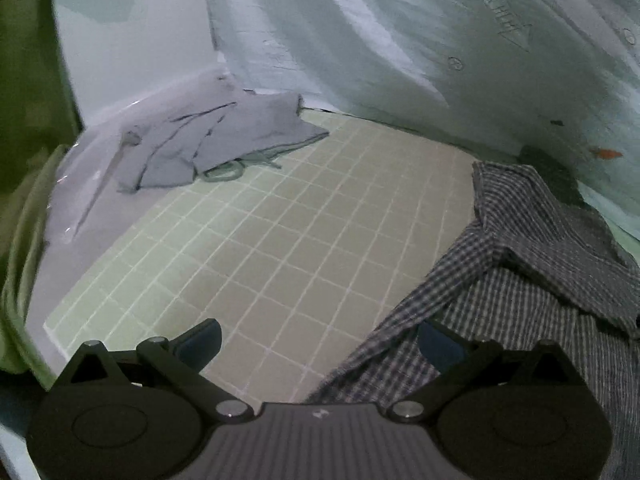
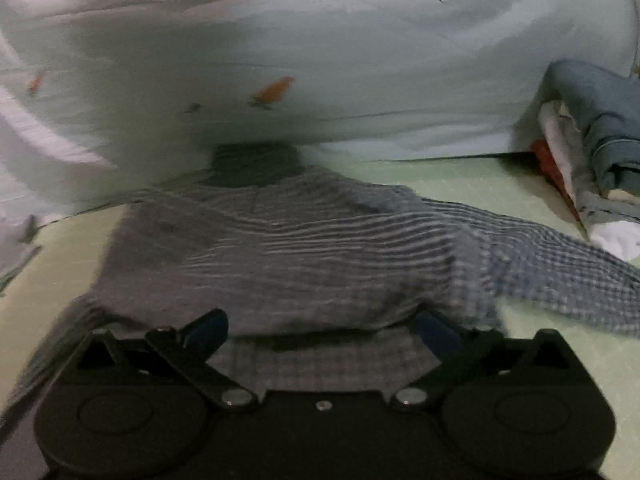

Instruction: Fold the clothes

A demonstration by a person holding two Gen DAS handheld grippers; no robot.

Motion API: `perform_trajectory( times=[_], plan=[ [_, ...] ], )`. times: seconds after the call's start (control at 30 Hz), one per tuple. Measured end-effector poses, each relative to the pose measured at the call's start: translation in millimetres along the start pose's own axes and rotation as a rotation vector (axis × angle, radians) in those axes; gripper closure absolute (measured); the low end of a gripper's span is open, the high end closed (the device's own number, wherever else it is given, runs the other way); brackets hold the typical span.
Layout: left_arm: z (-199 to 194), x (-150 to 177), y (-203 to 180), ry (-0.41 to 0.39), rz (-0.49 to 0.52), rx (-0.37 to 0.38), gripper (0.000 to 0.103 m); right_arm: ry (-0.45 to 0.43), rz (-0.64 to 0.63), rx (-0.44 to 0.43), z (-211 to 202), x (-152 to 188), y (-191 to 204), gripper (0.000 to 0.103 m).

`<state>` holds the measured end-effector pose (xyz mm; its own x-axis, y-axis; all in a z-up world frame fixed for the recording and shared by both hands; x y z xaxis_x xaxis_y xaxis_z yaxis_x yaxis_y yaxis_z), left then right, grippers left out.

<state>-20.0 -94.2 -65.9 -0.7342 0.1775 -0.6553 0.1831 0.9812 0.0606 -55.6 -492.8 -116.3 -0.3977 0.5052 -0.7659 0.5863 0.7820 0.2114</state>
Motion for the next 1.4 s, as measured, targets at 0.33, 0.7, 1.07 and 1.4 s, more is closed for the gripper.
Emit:
perform_trajectory(
  times=[0.33, 0.7, 1.07, 1.4],
  plan=[
    [33.6, -18.9, 78.5, -0.094, 0.252, 0.225, 0.0, -0.007, 0.089, 0.064, -62.1, 89.1, 123.8, 0.0],
    [51.3, -11.2, 140.1, -0.01, 0.344, 0.365, 0.0, 0.036, 0.059, 0.127, -107.6, 157.8, 259.3, 0.005],
    [57.0, 13.2, 204.3, 0.038, 0.275, 0.376, 0.0, 0.134, -0.037, 0.115, -86.0, 186.5, 314.4, 0.049],
    [57.9, 7.3, 219.5, 0.021, 0.193, 0.39, 0.0, 0.168, -0.038, 0.052, -93.1, 180.5, 304.0, 0.102]
  ],
)
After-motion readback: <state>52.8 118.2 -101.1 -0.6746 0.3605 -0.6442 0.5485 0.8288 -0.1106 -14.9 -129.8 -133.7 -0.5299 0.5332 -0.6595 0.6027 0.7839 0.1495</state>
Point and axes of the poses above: each gripper's, at about its wrist camera, not at the fingertips, and z roughly the way its jaws point, y to its left, x to its underside, the point moved 2 cm from there along z, roughly the way its jaws point, and after that the axes turned 10 degrees about z, right-handed, at the moved point
